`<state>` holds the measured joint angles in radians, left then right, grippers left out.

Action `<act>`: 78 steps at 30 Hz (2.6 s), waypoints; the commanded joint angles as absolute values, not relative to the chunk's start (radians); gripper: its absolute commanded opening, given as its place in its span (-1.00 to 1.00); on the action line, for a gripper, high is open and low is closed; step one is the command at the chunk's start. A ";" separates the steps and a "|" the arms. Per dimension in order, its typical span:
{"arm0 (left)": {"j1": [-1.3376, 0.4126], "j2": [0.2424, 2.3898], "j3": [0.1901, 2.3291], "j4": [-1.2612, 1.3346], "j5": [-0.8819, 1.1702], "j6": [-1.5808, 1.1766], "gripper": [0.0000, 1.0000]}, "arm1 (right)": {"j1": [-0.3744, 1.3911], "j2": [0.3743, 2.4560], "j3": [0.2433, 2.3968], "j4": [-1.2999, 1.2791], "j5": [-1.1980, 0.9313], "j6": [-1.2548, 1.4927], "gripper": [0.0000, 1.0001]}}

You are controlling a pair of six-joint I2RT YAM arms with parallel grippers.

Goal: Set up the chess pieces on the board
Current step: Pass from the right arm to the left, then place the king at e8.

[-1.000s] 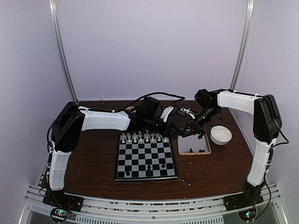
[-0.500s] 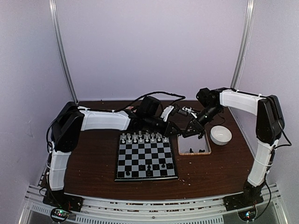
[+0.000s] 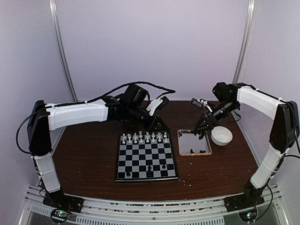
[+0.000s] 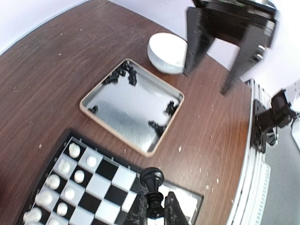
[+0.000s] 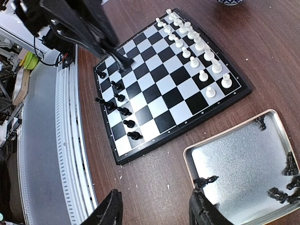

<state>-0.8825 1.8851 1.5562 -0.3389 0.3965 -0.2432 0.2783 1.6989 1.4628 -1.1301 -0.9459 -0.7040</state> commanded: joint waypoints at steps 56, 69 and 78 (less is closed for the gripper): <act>-1.126 1.882 1.404 -0.847 0.069 0.044 -1.00 | 0.271 1.756 1.350 -1.007 -0.822 -0.655 -0.10; -1.126 1.896 1.395 -0.836 0.060 0.040 -1.00 | 0.272 1.767 1.350 -1.014 -0.827 -0.661 -0.10; -1.126 1.898 1.384 -0.828 0.062 0.043 -0.85 | 0.271 1.776 1.353 -1.020 -0.828 -0.664 -0.09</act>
